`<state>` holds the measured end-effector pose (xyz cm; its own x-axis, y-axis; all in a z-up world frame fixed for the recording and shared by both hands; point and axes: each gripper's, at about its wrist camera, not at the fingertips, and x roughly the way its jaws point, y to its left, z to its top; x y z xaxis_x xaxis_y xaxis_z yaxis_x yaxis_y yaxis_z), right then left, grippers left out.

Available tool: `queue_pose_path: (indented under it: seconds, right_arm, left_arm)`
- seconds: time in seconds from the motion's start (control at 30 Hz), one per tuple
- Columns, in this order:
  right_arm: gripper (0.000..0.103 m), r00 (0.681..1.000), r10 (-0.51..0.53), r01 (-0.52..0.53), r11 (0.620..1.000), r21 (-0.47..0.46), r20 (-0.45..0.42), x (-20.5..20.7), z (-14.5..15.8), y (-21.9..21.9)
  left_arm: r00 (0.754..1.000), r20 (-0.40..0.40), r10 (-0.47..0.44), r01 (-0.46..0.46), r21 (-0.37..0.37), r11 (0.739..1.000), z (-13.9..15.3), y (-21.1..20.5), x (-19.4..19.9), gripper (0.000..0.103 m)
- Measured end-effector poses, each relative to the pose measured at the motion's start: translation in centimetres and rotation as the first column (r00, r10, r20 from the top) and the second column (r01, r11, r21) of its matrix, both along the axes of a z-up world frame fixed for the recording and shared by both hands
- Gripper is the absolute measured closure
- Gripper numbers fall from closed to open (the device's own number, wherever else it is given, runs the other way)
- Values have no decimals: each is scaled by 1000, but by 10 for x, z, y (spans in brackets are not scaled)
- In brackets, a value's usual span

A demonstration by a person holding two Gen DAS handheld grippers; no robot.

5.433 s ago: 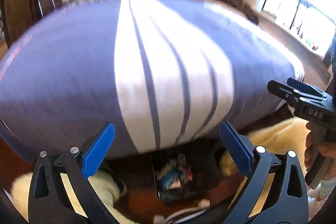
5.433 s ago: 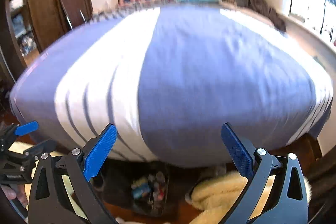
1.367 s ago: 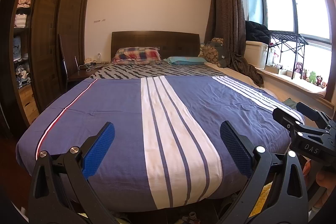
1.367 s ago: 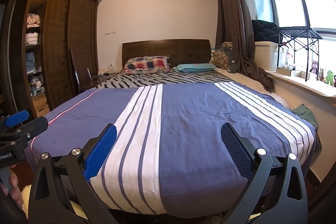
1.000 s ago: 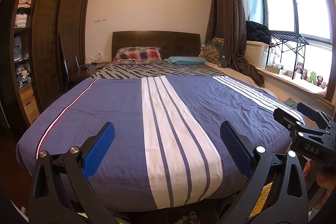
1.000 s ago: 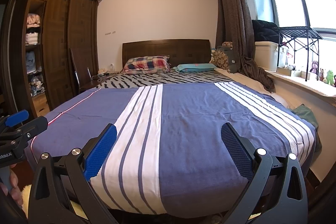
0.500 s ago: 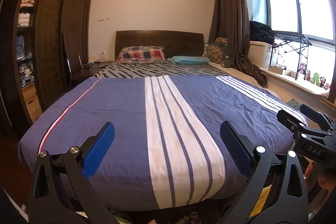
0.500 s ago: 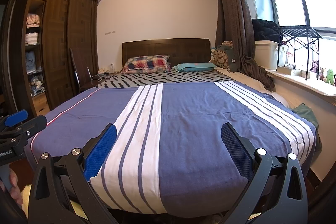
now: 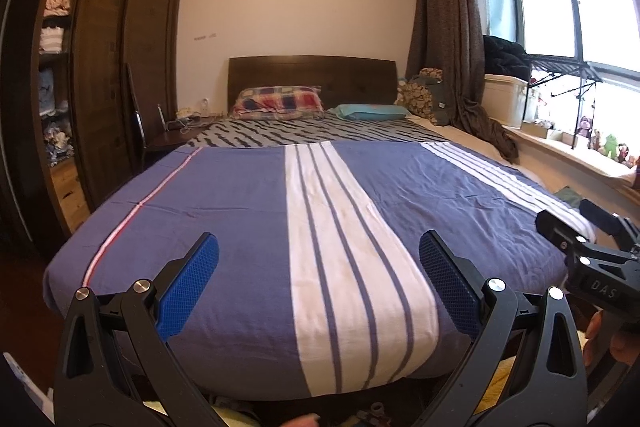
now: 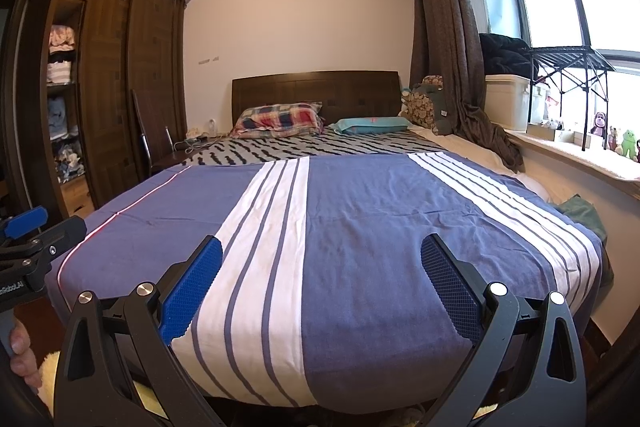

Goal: Collect trash

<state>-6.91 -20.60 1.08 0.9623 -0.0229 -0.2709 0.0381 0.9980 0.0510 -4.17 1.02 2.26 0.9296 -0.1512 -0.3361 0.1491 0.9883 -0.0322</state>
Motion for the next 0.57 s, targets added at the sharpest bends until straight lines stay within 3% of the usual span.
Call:
queue_pose_path:
  seconds: [0.27, 0.57]
  right_arm:
    - [3, 1000, -4, 4, 1000, -10, -19, 6, -2, 2]
    - [3, 1000, -12, 11, 1000, -8, -13, 27, 2, -7]
  left_arm:
    - [1000, 3, 19, -19, 15, 1000, -3, 2, 3, 8]
    - [997, -49, 53, -52, 27, 998, -5, 9, 35, 8]
